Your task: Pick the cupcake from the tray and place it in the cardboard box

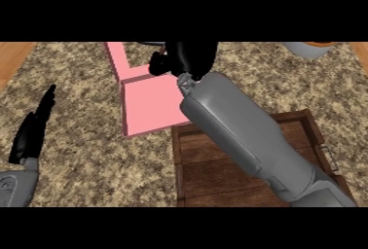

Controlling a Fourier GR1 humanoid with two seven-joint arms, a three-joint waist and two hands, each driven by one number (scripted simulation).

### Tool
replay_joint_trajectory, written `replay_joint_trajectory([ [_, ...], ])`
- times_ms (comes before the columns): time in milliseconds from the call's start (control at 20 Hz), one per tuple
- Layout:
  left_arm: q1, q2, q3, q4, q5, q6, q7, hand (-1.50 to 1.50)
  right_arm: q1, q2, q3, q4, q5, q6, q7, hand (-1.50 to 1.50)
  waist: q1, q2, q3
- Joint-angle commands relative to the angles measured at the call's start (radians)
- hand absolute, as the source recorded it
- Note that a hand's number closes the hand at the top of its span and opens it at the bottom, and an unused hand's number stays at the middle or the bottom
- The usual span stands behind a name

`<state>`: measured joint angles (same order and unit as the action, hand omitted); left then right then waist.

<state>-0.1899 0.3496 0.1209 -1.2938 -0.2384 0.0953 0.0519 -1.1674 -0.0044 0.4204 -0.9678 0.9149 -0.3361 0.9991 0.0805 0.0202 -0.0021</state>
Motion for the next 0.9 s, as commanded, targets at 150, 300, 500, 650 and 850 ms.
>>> replay_joint_trajectory([
  [150, -0.005, -0.001, -0.003, -0.003, -0.006, -0.002, 0.001, 0.0, -0.039, 0.004, -0.066, 0.277, -0.116, -0.213, -0.004, -1.5, 0.018, 0.007, 0.001],
  [300, -0.051, -0.009, -0.006, 0.028, -0.014, 0.005, -0.002, 0.0, -0.073, 0.004, -0.056, 0.322, -0.206, -0.256, -0.006, -1.5, 0.021, 0.009, 0.0],
  [500, -0.018, -0.011, -0.026, 0.0, -0.022, -0.009, -0.005, 0.0, -0.089, 0.004, -0.033, 0.391, -0.273, -0.342, -0.076, -1.5, 0.043, 0.01, 0.001],
  [650, -0.023, -0.022, -0.02, 0.003, -0.024, 0.007, -0.001, 0.0, -0.116, 0.004, -0.048, 0.429, -0.281, -0.412, -0.171, -1.5, 0.033, 0.011, 0.001],
  [850, -0.028, 0.002, 0.0, -0.002, -0.015, -0.004, 0.018, 0.0, -0.142, 0.004, -0.026, 0.425, -0.272, -0.537, -0.217, -1.5, 0.014, 0.002, 0.001],
])
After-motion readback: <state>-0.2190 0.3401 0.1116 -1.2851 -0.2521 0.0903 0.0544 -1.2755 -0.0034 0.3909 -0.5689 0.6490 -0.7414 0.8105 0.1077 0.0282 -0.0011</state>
